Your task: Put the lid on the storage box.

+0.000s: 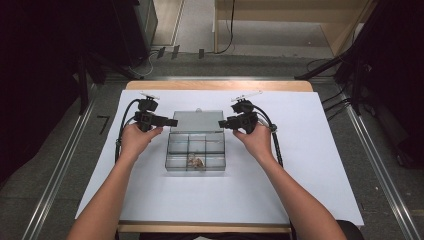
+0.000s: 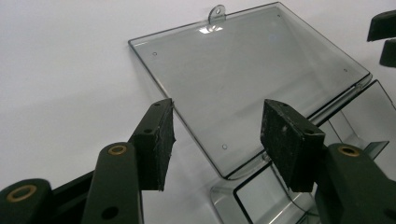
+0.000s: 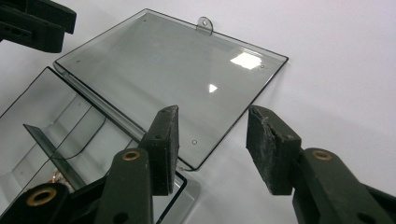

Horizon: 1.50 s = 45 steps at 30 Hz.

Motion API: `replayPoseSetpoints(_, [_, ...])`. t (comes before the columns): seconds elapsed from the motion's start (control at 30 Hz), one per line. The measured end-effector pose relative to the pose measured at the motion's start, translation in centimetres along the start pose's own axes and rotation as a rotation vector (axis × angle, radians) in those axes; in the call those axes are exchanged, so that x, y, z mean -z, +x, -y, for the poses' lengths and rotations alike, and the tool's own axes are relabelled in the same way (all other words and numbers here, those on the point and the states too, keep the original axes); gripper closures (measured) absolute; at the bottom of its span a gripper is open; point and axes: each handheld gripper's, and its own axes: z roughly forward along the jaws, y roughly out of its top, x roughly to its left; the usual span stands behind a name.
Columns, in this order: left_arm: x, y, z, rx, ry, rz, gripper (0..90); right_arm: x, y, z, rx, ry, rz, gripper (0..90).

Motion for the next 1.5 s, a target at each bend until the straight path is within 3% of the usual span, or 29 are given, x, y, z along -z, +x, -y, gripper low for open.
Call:
replayPoseSetpoints(0.2, [-0.7,0.1,0.0,0.01,0.026,-0.013,45.7,-0.7,-0.1,0.0,-0.019,0.01,0.006,55.6])
replayPoseSetpoints(0.33, [-0.9,0.3,-0.1,0.035,0.036,-0.012,46.0,-1.3,-0.2,-0.2,-0.062,0.019,-0.002,55.8])
replayPoseSetpoints(0.73, [-1.7,0.2,-0.7,0.034,0.079,-0.031,46.3,-2.5,0.2,-1.1,-0.083,0.082,0.016,56.4])
replayPoseSetpoints(0.93, [-2.4,0.1,-0.9,0.025,0.104,-0.037,46.2,-3.0,-0.4,-1.0,-0.122,0.114,0.008,55.4])
replayPoseSetpoints(1.27, [-3.0,0.5,-1.1,0.06,0.106,-0.03,44.7,-3.4,-0.4,-1.5,-0.127,0.132,0.021,53.7])
replayPoseSetpoints(1.3, [-3.0,0.6,-1.1,0.081,0.111,-0.024,44.4,-3.5,-0.4,-1.6,-0.126,0.136,0.027,53.0])
replayPoseSetpoints(1.5, [-3.2,0.7,-1.3,0.108,0.117,-0.02,43.0,-3.8,-0.7,-1.7,-0.15,0.137,0.022,50.8])
